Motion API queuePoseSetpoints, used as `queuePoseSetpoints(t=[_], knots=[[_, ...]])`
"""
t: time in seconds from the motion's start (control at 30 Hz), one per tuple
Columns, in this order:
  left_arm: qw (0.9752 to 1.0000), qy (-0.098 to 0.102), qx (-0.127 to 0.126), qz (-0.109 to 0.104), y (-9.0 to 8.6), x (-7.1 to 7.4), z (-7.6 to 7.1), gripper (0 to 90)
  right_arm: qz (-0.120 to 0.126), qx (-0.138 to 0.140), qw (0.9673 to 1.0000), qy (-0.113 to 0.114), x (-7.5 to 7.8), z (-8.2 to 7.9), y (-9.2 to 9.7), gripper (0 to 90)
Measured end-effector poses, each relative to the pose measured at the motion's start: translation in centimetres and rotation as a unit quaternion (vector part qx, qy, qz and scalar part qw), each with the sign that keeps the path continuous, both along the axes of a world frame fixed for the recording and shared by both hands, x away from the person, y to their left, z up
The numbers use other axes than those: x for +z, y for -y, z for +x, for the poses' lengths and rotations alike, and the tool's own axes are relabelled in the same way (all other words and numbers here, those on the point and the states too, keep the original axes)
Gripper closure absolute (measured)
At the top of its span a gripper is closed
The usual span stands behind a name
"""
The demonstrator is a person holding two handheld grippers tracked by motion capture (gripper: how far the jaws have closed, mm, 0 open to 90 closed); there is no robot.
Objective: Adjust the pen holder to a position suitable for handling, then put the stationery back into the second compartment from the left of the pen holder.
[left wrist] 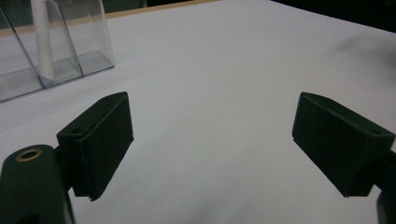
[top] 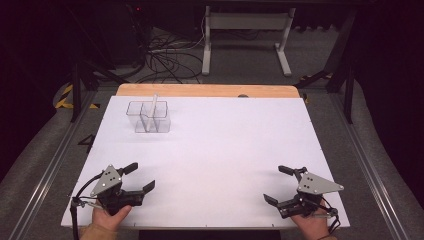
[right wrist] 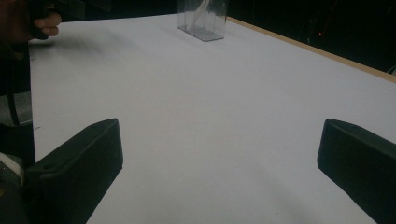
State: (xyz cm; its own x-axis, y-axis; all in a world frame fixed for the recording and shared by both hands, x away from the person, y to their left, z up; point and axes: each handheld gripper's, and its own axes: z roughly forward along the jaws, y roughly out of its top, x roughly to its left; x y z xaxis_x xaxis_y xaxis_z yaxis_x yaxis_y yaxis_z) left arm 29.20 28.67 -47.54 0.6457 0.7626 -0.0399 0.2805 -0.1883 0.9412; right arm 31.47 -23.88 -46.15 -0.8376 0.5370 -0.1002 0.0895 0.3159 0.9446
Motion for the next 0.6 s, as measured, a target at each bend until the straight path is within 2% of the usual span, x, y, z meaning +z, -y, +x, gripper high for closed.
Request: queuePoseSetpoints(t=[0.6], knots=[[0.9999, 0.012, 0.007, -0.002, -0.15, 0.24, -0.26, 13.2, -0.002, 0.003, 1.0, 0.001, 0.01, 0.1, -0.17, 0.7]])
